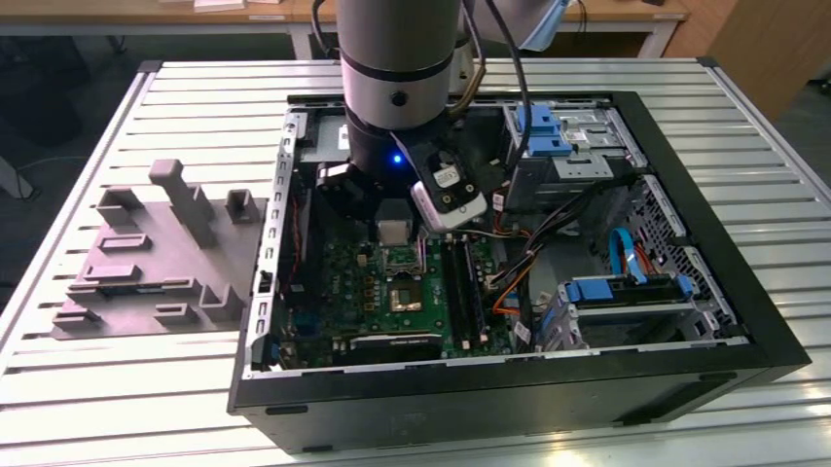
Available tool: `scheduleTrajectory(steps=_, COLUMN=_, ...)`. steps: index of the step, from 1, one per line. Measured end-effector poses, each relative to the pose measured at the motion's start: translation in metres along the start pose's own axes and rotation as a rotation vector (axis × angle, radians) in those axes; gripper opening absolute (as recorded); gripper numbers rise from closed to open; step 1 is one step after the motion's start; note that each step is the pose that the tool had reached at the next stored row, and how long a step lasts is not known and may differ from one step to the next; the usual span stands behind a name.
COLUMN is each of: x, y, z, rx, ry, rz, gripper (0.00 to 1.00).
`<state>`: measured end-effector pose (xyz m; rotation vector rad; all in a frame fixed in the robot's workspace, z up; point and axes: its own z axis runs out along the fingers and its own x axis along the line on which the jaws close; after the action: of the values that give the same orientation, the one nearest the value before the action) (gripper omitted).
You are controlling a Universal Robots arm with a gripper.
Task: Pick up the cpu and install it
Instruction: 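Place the cpu into insertion slot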
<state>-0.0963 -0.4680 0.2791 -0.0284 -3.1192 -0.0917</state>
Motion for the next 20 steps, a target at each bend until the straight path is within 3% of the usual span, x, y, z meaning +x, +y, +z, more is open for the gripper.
scheduleTrajectory(steps=6, x=-0.0001, y=0.0000, z=0.0013, rx=-0.0005, ry=-0.0003, rz=0.000, gripper=0.47)
scheduleTrajectory(steps=13, x=-0.0009, y=-0.0090, z=0.0124, rx=0.0000, ry=0.0002, rz=0.000, gripper=0.47)
scheduleTrajectory(steps=20, x=-0.0061, y=-0.0101, z=0.0243, rx=0.0001, ry=0.0019, rz=-0.007, gripper=0.47)
